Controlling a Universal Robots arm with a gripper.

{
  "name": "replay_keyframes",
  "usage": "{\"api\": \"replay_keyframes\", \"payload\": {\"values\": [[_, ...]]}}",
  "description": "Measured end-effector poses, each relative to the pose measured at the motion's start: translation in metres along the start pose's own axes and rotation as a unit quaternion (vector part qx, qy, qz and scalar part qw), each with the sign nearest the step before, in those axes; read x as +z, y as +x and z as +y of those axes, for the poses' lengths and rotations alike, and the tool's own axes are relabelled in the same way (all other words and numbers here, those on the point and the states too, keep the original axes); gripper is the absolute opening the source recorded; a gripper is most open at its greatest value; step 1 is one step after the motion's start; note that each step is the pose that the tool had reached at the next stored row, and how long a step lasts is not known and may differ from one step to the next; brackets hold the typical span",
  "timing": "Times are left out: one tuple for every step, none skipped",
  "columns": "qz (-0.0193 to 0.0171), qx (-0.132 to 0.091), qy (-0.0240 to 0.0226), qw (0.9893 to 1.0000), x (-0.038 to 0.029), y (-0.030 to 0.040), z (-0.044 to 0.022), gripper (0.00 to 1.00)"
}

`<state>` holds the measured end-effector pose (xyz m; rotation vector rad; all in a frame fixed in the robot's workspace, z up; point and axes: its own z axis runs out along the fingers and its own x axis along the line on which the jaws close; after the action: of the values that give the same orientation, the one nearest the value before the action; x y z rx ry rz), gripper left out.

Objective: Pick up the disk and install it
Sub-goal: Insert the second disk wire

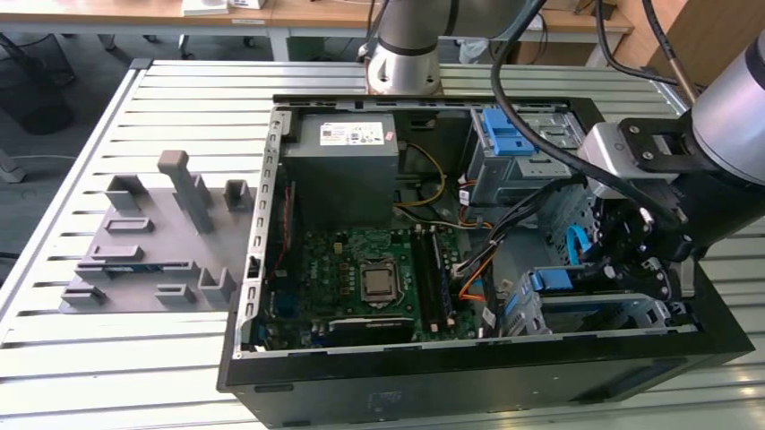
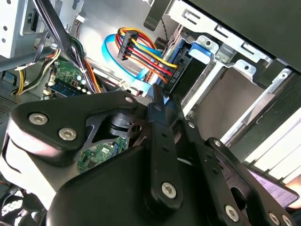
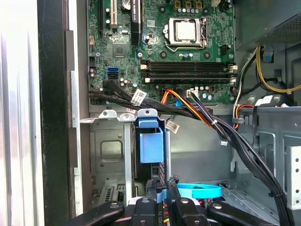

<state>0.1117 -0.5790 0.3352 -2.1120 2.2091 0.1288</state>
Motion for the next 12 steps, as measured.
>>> {"api": "replay_keyframes", "payload": {"values": [[0.0,0.0,0.0,1.0,-0.0011,-0.0001,0.0,0.24],[0.0,0.0,0.0,1.0,-0.0021,-0.0002,0.0,0.24],[0.0,0.0,0.0,1.0,-0.0029,-0.0003,0.0,0.24],[0.0,0.0,-0.0001,1.0,-0.0037,-0.0004,0.0,0.24],[0.0,0.0,-0.0001,1.0,-0.0046,-0.0005,0.0,0.24],[0.0001,0.0,-0.0001,1.0,-0.0055,-0.0007,0.0,0.24],[0.0001,0.0,-0.0002,1.0,-0.0067,-0.0008,0.0001,0.24],[0.0002,0.0,-0.0003,1.0,-0.0078,-0.001,0.0001,0.24],[0.0003,0.0,-0.0004,1.0,-0.009,-0.0011,0.0001,0.24],[0.0003,0.0,-0.0004,1.0,-0.0101,-0.0013,0.0001,0.24],[0.0003,0.0,-0.0007,1.0,-0.0113,-0.0015,0.0,0.24],[0.0004,0.0,-0.0011,1.0,-0.0124,-0.0016,0.0,0.24]]}}
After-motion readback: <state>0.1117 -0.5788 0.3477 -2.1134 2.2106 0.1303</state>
